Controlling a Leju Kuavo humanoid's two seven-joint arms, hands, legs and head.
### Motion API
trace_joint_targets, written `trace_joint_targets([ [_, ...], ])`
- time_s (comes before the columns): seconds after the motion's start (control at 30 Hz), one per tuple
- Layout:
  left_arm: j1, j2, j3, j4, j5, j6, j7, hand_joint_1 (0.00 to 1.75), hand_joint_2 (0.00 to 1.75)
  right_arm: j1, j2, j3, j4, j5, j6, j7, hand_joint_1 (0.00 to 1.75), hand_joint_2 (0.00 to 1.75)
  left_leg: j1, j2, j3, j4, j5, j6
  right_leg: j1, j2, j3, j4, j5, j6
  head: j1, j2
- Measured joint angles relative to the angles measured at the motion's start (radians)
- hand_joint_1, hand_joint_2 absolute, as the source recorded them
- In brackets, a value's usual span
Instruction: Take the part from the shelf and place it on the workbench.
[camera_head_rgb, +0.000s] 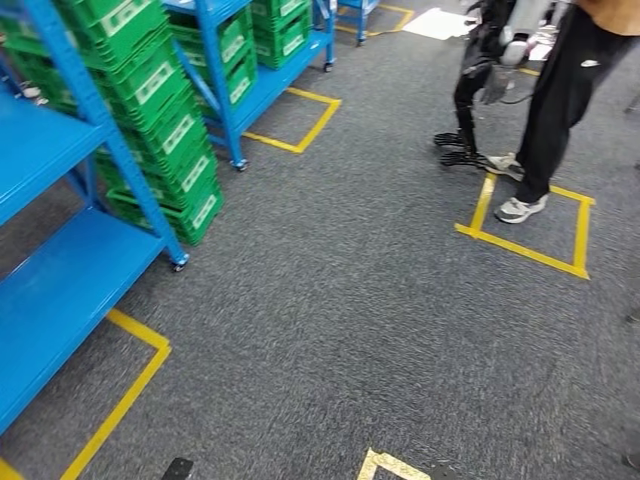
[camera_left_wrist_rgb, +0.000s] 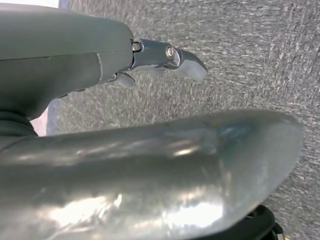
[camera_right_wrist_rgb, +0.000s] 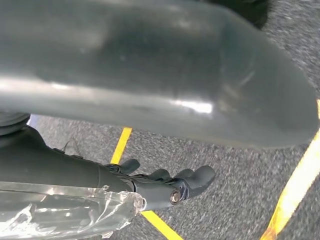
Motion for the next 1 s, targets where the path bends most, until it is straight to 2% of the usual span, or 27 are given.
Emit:
trace_joint_targets([
  [0.03,0.001,-0.001,0.0,0.0,-0.001,0.0,0.0,0.0,0.0,0.002,0.0,0.0,0.0,0.001,0.0,0.002,0.0,0.0,0.0,-0.015,0.0,0.0,0.0,0.0,0.0,0.003,-0.025,0.045,-0.011,0.001,0.001,0.0],
  [0.07,0.002,-0.002,0.0,0.0,-0.001,0.001,0.0,0.0,0.0,0.003,0.0,0.0,0.0,0.003,0.0,0.003,0.0,0.0,0.0,-0.03,0.0,0.0,0.0,0.0,0.0,0.005,-0.034,0.055,-0.003,0.001,0.001,0.0],
  [0.1,0.003,-0.002,0.0,0.0,-0.001,0.001,0.0,0.0,0.0,0.003,0.0,0.0,0.0,0.005,0.0,0.004,0.0,0.0,0.001,-0.045,0.001,0.001,0.001,-0.001,-0.001,0.007,-0.022,0.022,0.025,0.0,0.001,0.0],
  [0.13,0.003,-0.002,0.0,0.0,-0.001,0.001,0.0,0.0,0.0,0.003,0.0,0.0,0.0,0.006,0.0,0.004,0.0,0.0,0.002,-0.06,0.002,0.002,0.001,-0.003,-0.003,0.017,0.006,-0.043,0.065,0.0,0.001,0.0],
  [0.2,0.002,-0.003,0.0,0.0,-0.002,0.001,0.0,0.0,0.0,0.001,0.0,0.0,0.0,0.007,0.0,0.004,0.0,0.0,0.003,-0.088,0.001,0.006,0.0,-0.012,-0.011,0.061,0.067,-0.178,0.122,-0.001,0.002,0.0],
  [0.23,0.001,-0.003,0.0,0.0,-0.002,0.001,0.0,0.0,0.0,0.0,0.0,0.0,0.0,0.007,0.0,0.003,0.0,0.0,0.003,-0.099,-0.002,0.008,0.001,-0.018,-0.013,0.077,0.085,-0.215,0.133,-0.003,0.002,0.0],
  [0.27,0.002,-0.003,0.0,0.0,-0.003,0.001,0.0,0.0,0.0,-0.001,0.0,0.0,0.0,0.008,0.0,0.002,0.0,0.0,0.004,-0.11,-0.005,0.008,0.003,-0.025,-0.012,0.085,0.092,-0.23,0.133,-0.007,0.002,0.0],
  [0.3,0.004,-0.003,0.0,0.0,-0.003,0.001,0.0,0.0,0.0,-0.003,0.0,0.0,0.0,0.008,0.0,0.0,0.0,0.0,0.005,-0.119,-0.009,0.007,0.006,-0.031,-0.011,0.078,0.093,-0.231,0.134,-0.014,0.002,0.0],
  [0.33,0.006,-0.002,0.0,0.0,-0.003,0.001,0.0,0.0,0.0,-0.004,-0.001,0.0,0.0,0.009,0.001,-0.002,0.0,0.0,0.007,-0.119,-0.011,0.006,0.007,-0.037,-0.01,0.068,0.094,-0.232,0.137,-0.021,0.002,0.0],
  [0.4,0.009,-0.003,0.0,0.0,-0.003,0.001,0.0,0.0,0.0,-0.005,-0.001,0.0,0.0,0.011,0.002,-0.005,0.0,0.0,0.006,-0.078,-0.028,0.036,-0.017,-0.046,-0.009,0.046,0.093,-0.237,0.142,-0.035,-0.003,0.0],
  [0.47,0.005,-0.003,0.0,0.0,-0.003,0.001,0.0,0.0,0.0,-0.003,-0.001,0.0,0.0,0.014,0.002,-0.007,0.0,0.0,0.003,-0.024,-0.082,0.148,-0.082,-0.053,-0.006,0.019,0.093,-0.239,0.142,-0.044,-0.01,0.0],
  [0.5,0.003,-0.003,0.0,0.0,-0.002,0.001,0.0,0.0,0.0,-0.001,-0.001,0.0,0.0,0.015,0.002,-0.008,0.0,0.0,0.003,-0.013,-0.115,0.219,-0.114,-0.055,-0.004,0.004,0.092,-0.239,0.14,-0.046,-0.011,0.0],
  [0.53,0.003,-0.004,0.0,0.0,-0.002,0.0,0.0,0.0,0.0,0.0,-0.002,0.0,0.0,0.016,0.002,-0.008,0.0,0.0,0.003,-0.01,-0.142,0.275,-0.133,-0.056,-0.003,-0.011,0.092,-0.239,0.139,-0.048,-0.011,0.0],
  [0.57,0.004,-0.004,0.0,0.0,-0.001,0.0,0.0,0.0,0.0,0.0,-0.002,-0.001,0.0,0.017,0.002,-0.008,0.0,0.0,0.003,-0.009,-0.152,0.299,-0.132,-0.057,-0.002,-0.025,0.093,-0.239,0.138,-0.049,-0.011,0.0],
  [0.6,0.005,-0.004,0.0,0.0,0.0,0.0,0.0,0.0,0.0,-0.001,-0.002,-0.001,0.0,0.017,0.002,-0.008,0.0,0.0,0.003,-0.006,-0.142,0.28,-0.111,-0.056,-0.002,-0.038,0.094,-0.239,0.137,-0.049,-0.011,0.0],
  [0.63,0.006,-0.004,0.0,0.0,0.0,0.0,0.0,0.0,0.0,-0.002,-0.002,-0.001,0.0,0.017,0.002,-0.008,0.0,0.0,0.002,0.003,-0.113,0.226,-0.077,-0.053,-0.002,-0.049,0.097,-0.239,0.136,-0.048,-0.011,0.0],
  [0.7,0.004,-0.004,0.0,0.0,0.0,0.0,0.0,0.0,0.0,-0.003,-0.002,-0.001,0.0,0.017,0.002,-0.008,0.0,0.0,-0.004,0.056,-0.037,0.086,-0.019,-0.044,0.002,-0.07,0.102,-0.237,0.13,-0.042,-0.012,0.0],
  [0.73,0.002,-0.004,0.0,0.0,0.0,0.0,0.0,0.0,0.0,-0.003,-0.002,-0.001,0.0,0.017,0.002,-0.007,0.0,0.0,-0.008,0.079,-0.014,0.039,-0.007,-0.038,0.006,-0.08,0.105,-0.236,0.127,-0.038,-0.012,0.0],
  [0.77,0.0,-0.004,0.0,0.0,0.0,0.0,0.0,0.0,0.0,-0.002,-0.002,-0.001,0.0,0.018,0.002,-0.006,0.0,0.0,-0.011,0.092,-0.004,0.015,-0.005,-0.033,0.009,-0.091,0.106,-0.236,0.125,-0.033,-0.012,0.0],
  [0.83,0.0,-0.003,0.0,0.0,0.0,0.0,0.0,0.0,0.0,-0.004,-0.002,-0.001,0.0,0.018,0.002,-0.004,0.0,0.0,-0.011,0.072,-0.006,0.008,-0.005,-0.022,0.011,-0.111,0.111,-0.239,0.121,-0.024,-0.011,0.0],
  [0.87,0.002,-0.003,0.0,0.0,0.001,0.0,0.001,0.0,0.0,-0.005,-0.002,-0.001,0.0,0.019,0.002,-0.003,0.0,0.0,-0.009,0.06,-0.006,0.005,-0.003,-0.017,0.009,-0.103,0.111,-0.234,0.116,-0.018,-0.01,0.0],
  [0.9,0.003,-0.003,0.0,0.0,0.001,0.0,0.002,0.0,0.0,-0.006,-0.002,-0.001,0.0,0.019,0.002,-0.003,0.0,0.0,-0.006,0.047,-0.005,0.003,-0.001,-0.011,0.006,-0.08,0.104,-0.214,0.101,-0.012,-0.008,0.0],
  [0.97,0.002,-0.004,0.0,0.0,0.001,0.0,0.004,0.0,0.0,-0.005,-0.002,-0.001,0.0,0.019,0.002,-0.002,0.0,0.0,-0.001,0.022,-0.005,0.001,0.003,-0.003,0.002,-0.02,0.058,-0.111,0.046,-0.002,-0.001,0.0],
  [1.0,0.001,-0.004,0.0,0.0,0.002,0.0,0.004,0.0,0.0,-0.003,-0.002,-0.001,0.0,0.019,0.002,-0.001,0.0,0.0,-0.001,0.008,-0.005,0.001,0.003,0.0,0.001,-0.004,0.023,-0.04,0.014,0.0,0.001,0.0],
])
